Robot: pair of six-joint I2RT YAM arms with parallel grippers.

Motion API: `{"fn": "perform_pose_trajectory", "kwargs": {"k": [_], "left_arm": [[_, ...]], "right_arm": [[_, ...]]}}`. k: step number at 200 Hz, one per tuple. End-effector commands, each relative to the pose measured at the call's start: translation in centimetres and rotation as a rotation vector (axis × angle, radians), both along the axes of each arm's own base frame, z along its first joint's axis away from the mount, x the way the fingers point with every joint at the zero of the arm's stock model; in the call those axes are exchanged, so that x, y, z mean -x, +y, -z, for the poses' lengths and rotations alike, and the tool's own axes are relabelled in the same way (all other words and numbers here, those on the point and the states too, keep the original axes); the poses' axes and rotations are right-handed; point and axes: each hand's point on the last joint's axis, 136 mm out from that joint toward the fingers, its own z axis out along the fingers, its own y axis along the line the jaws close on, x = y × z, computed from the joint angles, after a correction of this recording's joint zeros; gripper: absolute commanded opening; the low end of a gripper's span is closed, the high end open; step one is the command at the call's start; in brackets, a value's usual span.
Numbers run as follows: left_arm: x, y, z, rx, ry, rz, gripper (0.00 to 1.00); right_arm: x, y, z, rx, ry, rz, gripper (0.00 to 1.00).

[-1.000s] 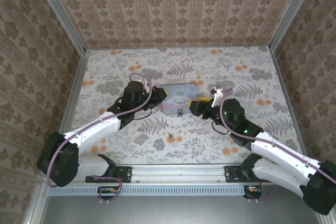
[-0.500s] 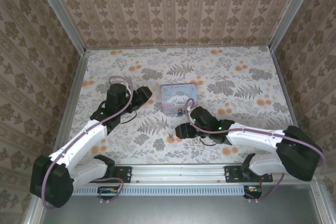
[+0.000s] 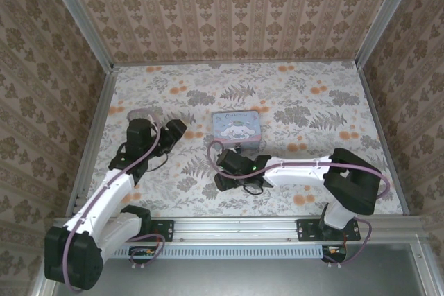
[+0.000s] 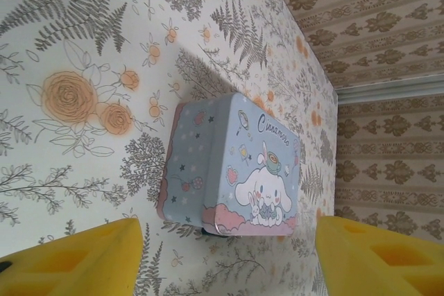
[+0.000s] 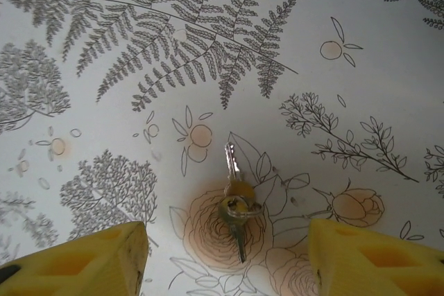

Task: Unlock the padlock with the key

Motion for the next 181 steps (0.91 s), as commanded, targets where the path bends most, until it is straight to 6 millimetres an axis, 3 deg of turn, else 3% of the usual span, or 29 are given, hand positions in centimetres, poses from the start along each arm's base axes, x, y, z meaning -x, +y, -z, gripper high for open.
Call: {"fn": "perform_pose_trajectory", "kwargs": {"k": [1,69,94,140,181], "left_arm": [[0.6,0.1,0.0,0.033,0.008,0.014,0.68],[0.5,0.7,0.2,0.071,0.007,0.009,0.68],[0.4,0.9,0.2,0.083,0.007,0.005,0.68],[0.4,1.1,0.5,0.095,0.015,-0.001,0.69],[0.5,1.1,0.7,0.101,0.021,0.001,0.69]], "right_arm": [[-0.4,-1.1,1.0,0.115,-0.017,0.03,0.63],[-0.3,0.1,3.1,0.221,-0.004,0.006,0.59],[0.0,0.2,3.8,0.255,0.007,-0.005,0.51],[1.1,0.3,5.4,0.3,0.035,-0.017,0.31],[1.3,0.5,5.8,0.262,0.054,0.0,0.0]]}}
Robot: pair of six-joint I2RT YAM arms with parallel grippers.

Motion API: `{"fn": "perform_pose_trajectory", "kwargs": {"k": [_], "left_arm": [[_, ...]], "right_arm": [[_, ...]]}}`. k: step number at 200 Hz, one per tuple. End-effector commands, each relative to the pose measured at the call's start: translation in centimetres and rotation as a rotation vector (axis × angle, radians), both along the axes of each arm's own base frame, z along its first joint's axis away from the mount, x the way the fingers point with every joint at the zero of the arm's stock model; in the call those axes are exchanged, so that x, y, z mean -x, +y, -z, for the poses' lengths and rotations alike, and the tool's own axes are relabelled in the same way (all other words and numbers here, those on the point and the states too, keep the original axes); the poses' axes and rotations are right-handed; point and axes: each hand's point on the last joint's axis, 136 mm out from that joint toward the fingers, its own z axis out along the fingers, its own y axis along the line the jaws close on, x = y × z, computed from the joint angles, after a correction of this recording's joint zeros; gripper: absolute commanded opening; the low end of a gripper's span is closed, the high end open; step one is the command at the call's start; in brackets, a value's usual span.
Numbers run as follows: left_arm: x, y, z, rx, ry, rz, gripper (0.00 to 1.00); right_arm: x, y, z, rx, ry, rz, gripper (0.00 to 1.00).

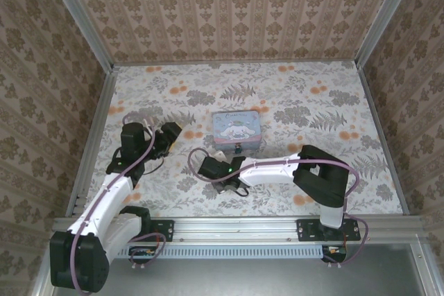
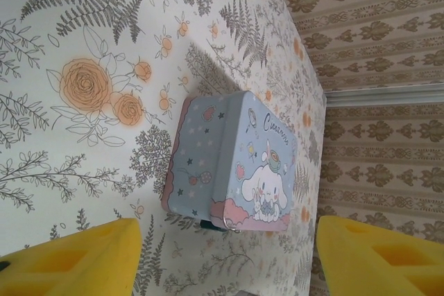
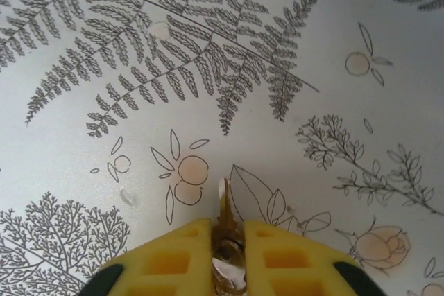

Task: Unlock the padlock with the key

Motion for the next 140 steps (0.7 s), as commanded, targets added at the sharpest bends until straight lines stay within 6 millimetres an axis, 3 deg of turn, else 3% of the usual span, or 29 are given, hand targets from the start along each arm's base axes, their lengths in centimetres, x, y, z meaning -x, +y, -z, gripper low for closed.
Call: {"fn": "perform_pose_trajectory", "kwargs": {"k": [1,26,84,106,110,116,140], "left_arm": [[0.2,-0.1,-0.4,0.025,-0.014,0.011,0.69],[0.3,-0.2,-0.3,0.023,-0.012,0.023,0.69],[0.9,-1.7,-1.1,0.031,-0.035,0.113,0.68],[1.4,-3.6,-1.4,0.035,-0.04,0.186,0.67],[1.6,-4.0,-1.6,0.034,-0.043,0.203,0.67],[1.7,-4.7,-1.6,0.033,-0.042,0.223,0.67],[2.7,-8.3,-2.7,0.036,-0.079,0.334,0.64]], "right_arm": [[1.8,-1.1,3.4,0.037,0.102,0.005,0.0],[1.1,-0.9,1.4,-0.1,0.102,0.032,0.0],[-1.0,-1.9,-6.1,-0.599,0.108,0.086,0.0],[-1.6,-2.4,-8.0,-0.746,0.119,0.078,0.0],[-1.7,-2.4,-9.5,-0.795,0.102,0.06,0.0],[-1.7,-2.5,-10.1,-0.833,0.098,0.05,0.0],[-1.7,-2.9,-12.6,-0.949,0.079,0.006,0.0]]}}
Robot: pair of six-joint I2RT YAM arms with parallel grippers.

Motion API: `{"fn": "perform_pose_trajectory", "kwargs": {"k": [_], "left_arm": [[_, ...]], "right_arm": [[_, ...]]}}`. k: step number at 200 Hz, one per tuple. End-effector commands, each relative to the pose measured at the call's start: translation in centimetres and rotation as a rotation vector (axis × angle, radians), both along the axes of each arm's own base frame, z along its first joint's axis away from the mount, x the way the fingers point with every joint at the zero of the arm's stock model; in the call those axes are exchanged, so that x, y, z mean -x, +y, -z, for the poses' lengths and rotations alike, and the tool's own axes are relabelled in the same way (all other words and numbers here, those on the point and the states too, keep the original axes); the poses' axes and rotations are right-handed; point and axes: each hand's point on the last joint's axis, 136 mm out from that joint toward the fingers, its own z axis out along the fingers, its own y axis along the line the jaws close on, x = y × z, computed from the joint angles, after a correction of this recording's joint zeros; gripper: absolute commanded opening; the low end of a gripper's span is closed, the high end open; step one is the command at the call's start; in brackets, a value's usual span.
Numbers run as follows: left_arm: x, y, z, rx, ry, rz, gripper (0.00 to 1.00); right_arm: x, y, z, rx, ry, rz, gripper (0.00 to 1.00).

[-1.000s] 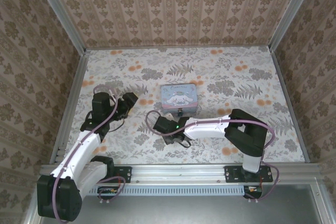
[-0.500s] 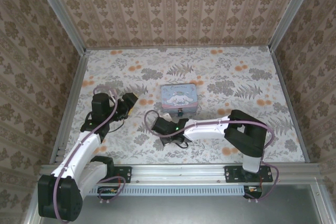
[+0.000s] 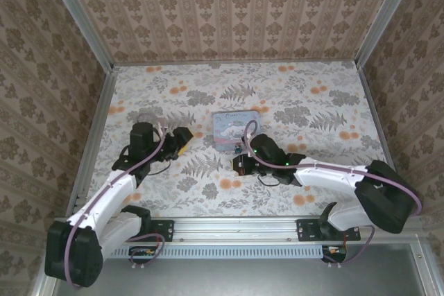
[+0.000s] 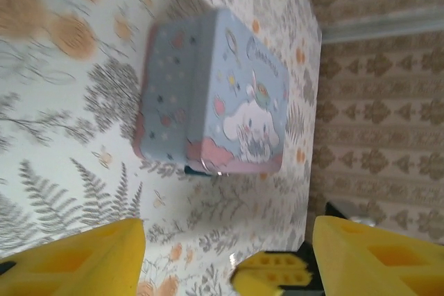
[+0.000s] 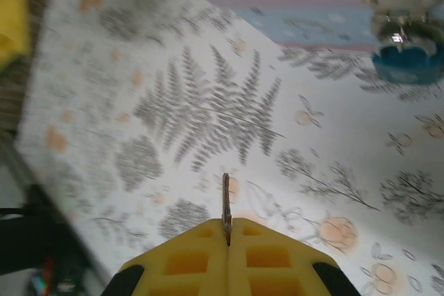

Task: Unlock the padlock with the key

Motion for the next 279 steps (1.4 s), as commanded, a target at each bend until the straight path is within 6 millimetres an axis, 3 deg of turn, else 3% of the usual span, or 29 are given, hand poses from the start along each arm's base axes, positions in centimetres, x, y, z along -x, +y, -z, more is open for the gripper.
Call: {"fn": "perform_pose_trajectory", "kwargs": {"k": [1,46,82,116,139,169,200,238,279], "left_arm": [[0.3,-3.4,-3.0,0.029,-0.106,0.118,0.64],[1.9,-9.5,-3.9,0.036,-0.146,0.281,0.55],[1.7,-11.4,-3.1,0.042,-0.135,0.301,0.45],[2.1,-12.6,-2.7,0.043,-0.121,0.321,0.43],[2.3,-12.6,-2.2,0.039,-0.086,0.295,0.44],[2.1,-11.0,-0.3,0.013,0.041,0.174,0.55],[1.9,-10.0,-0.7,0.011,0.095,0.097,0.58],[1.7,-10.1,-2.4,0.028,0.126,0.071,0.58],[1.8,-10.4,-2.9,0.055,0.161,0.054,0.57]], "right_arm": [[0.6,1.4,-4.3,-0.209,-0.049,-0.087,0.0],[0.8,0.5,-6.9,-0.3,-0.078,-0.093,0.0],[1.0,-0.3,-7.2,-0.32,-0.08,-0.069,0.0],[1.0,-0.8,-7.3,-0.327,-0.089,-0.051,0.0],[0.9,-1.3,-7.2,-0.284,-0.106,-0.037,0.0],[0.5,-2.9,-7.1,-0.134,-0.197,-0.019,0.0],[0.4,-4.1,-7.5,0.048,-0.344,-0.04,0.0],[0.5,-3.3,-8.1,0.261,-0.531,-0.098,0.0],[0.0,-2.1,-8.8,0.409,-0.658,-0.122,0.0]]}}
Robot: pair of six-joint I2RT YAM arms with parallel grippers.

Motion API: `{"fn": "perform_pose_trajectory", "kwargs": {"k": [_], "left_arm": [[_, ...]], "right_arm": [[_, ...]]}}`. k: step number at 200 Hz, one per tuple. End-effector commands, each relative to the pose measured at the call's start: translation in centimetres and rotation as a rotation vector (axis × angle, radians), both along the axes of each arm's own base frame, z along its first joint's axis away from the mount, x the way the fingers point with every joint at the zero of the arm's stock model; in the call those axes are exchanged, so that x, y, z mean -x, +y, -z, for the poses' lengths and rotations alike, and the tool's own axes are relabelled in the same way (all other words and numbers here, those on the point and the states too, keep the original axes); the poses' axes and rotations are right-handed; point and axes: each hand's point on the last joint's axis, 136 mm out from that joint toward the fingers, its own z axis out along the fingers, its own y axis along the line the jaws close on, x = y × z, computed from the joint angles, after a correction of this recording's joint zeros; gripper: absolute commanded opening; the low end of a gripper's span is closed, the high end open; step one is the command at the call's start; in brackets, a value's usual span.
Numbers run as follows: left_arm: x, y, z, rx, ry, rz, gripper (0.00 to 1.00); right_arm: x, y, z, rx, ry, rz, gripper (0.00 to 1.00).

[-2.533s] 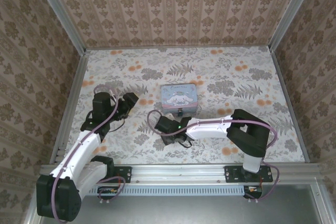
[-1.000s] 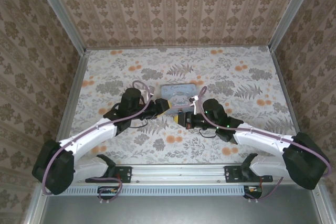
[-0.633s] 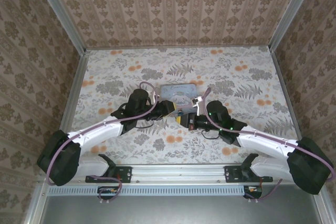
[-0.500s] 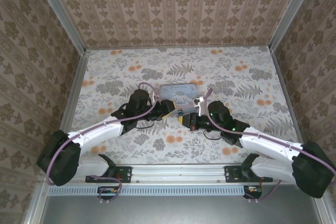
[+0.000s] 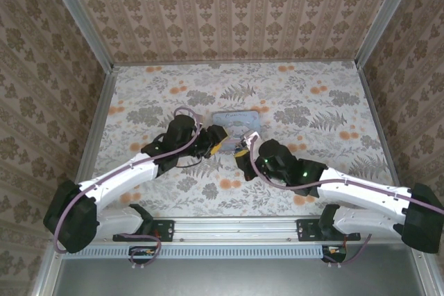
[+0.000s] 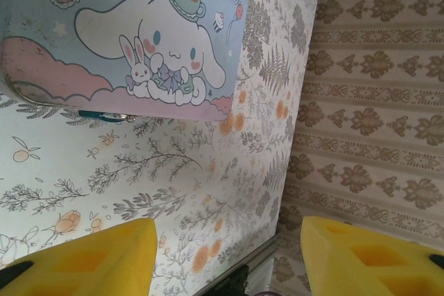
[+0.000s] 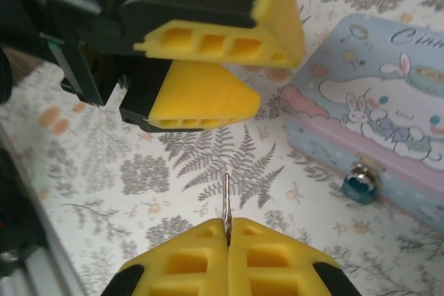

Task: Unlock the padlock with the key

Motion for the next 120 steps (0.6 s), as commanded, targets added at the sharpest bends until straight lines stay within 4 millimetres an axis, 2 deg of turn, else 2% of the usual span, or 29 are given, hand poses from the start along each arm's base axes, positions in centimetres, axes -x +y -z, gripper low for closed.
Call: {"fn": "perform_pose_trajectory", "kwargs": {"k": [1,86,120], "left_arm": [[0.1,-0.1,-1.2,0.022,0.027,-0.029,0.57],[1.0,-1.6,-1.1,0.023,0.039,-0.003,0.49],[1.1,-1.8,-0.7,0.017,0.046,-0.005,0.41]], "right_arm": [[-1.5,-0.9,-0.6,0.145,-0.131,0.049,0.0],[-2.2,1.5,-0.4,0.245,-0.198,0.035,0.0],[-2.4,1.8,-0.5,0.266,-0.209,0.044,0.0]]}}
